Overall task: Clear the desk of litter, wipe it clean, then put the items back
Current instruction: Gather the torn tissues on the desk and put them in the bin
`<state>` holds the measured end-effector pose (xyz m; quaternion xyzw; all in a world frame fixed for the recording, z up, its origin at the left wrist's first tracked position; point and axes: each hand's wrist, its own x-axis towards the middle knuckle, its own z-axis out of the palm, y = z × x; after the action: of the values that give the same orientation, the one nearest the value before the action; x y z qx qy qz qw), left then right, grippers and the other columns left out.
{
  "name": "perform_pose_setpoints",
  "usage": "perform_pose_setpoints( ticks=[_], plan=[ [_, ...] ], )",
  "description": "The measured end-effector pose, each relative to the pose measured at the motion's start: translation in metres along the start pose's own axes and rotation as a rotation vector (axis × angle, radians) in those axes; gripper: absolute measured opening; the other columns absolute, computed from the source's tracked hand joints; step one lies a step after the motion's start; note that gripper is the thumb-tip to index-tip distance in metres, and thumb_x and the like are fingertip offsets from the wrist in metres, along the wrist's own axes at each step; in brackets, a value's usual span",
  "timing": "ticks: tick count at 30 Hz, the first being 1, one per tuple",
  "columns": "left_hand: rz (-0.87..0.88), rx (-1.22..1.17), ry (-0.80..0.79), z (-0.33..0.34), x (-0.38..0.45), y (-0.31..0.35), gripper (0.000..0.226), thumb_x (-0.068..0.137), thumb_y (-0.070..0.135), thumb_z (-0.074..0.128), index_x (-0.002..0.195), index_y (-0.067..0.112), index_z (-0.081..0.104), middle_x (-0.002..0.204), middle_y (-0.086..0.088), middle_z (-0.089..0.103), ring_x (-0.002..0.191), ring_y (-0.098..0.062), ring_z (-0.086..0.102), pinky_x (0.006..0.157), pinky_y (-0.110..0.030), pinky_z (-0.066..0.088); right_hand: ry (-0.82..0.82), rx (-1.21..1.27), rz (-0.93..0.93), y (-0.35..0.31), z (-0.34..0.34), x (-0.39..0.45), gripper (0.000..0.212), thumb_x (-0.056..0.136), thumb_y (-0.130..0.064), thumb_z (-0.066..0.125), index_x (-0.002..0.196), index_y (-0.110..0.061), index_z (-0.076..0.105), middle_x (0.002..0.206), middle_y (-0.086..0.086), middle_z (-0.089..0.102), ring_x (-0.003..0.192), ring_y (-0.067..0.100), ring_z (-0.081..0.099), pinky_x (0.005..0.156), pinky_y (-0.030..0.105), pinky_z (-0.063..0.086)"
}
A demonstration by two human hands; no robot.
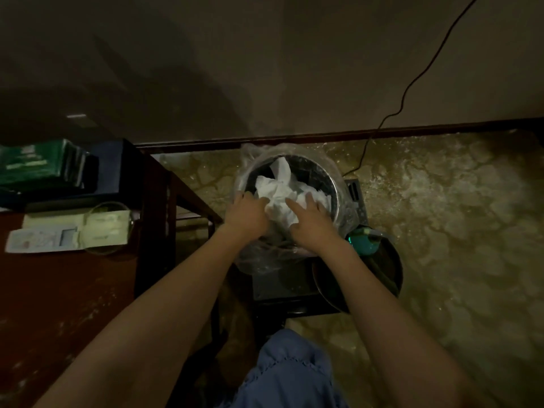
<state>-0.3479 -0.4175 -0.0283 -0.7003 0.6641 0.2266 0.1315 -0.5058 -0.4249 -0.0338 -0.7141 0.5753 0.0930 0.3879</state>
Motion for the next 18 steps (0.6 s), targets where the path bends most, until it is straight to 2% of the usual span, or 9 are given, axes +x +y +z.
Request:
perform_pose_setpoints(
  ticks=[5,6,8,10,12,15,18],
  plan=[
    [-0.02,-0.171,0.157,-0.042,-0.047,-0.032,0.035,0.097,0.031,0.041,0.128,0.018,0.051,0.127,-0.009,0.054,0.121,-0.028,0.042,0.102,-0.037,0.033,0.233,-0.016,-0.059,-0.055,-0.021,-0.026,0.063,0.092,-0.017,0.047,0.149,-0.033,0.026,0.16,0.014,-0.004,0.145,0.04,-0.004,0.116,0.056,0.007],
    [-0.035,-0.19,0.192,-0.05,-0.062,-0.043,0.035,0.096,0.031,0.042,0.129,0.019,0.051,0.128,-0.007,0.053,0.121,-0.028,0.041,0.102,-0.037,0.033,0.279,-0.019,-0.08,-0.069,-0.02,-0.031,0.06,0.092,-0.017,0.047,0.148,-0.03,0.029,0.159,0.014,0.002,0.145,0.039,0.001,0.116,0.054,0.009],
    [-0.083,-0.212,0.263,-0.06,-0.099,-0.069,0.037,0.095,0.03,0.044,0.13,0.018,0.051,0.128,-0.008,0.052,0.12,-0.029,0.042,0.099,-0.037,0.036,0.333,-0.052,-0.163,-0.105,-0.01,-0.042,0.051,0.092,-0.018,0.047,0.142,-0.02,0.039,0.152,0.016,0.026,0.139,0.039,0.022,0.113,0.049,0.024],
    [-0.161,-0.221,0.327,-0.06,-0.138,-0.106,0.037,0.093,0.03,0.046,0.126,0.017,0.054,0.125,-0.01,0.056,0.115,-0.031,0.045,0.096,-0.038,0.038,0.311,-0.132,-0.278,-0.15,0.011,-0.054,0.039,0.091,-0.017,0.048,0.129,-0.01,0.05,0.134,0.016,0.046,0.126,0.036,0.04,0.103,0.043,0.038],
    [-0.257,-0.257,0.389,-0.056,-0.184,-0.145,0.035,0.091,0.029,0.048,0.123,0.016,0.057,0.12,-0.011,0.059,0.113,-0.032,0.045,0.093,-0.039,0.04,0.221,-0.173,-0.391,-0.196,0.044,-0.076,0.033,0.09,-0.016,0.048,0.121,-0.009,0.053,0.126,0.014,0.05,0.122,0.034,0.042,0.101,0.041,0.037],
    [-0.375,-0.302,0.472,-0.042,-0.264,-0.205,0.034,0.093,0.027,0.047,0.125,0.016,0.055,0.12,-0.008,0.059,0.114,-0.029,0.045,0.09,-0.038,0.041,0.136,-0.196,-0.547,-0.262,0.105,-0.115,0.033,0.089,-0.02,0.05,0.122,-0.014,0.055,0.125,0.009,0.053,0.12,0.029,0.044,0.102,0.042,0.038],
    [-0.474,-0.364,0.515,-0.011,-0.345,-0.258,0.031,0.095,0.027,0.046,0.123,0.016,0.055,0.119,-0.005,0.059,0.111,-0.025,0.047,0.089,-0.034,0.038,0.092,-0.312,-0.638,-0.315,0.167,-0.159,0.042,0.092,-0.025,0.05,0.133,-0.017,0.049,0.131,0.005,0.051,0.125,0.026,0.042,0.104,0.04,0.036]
  ],
)
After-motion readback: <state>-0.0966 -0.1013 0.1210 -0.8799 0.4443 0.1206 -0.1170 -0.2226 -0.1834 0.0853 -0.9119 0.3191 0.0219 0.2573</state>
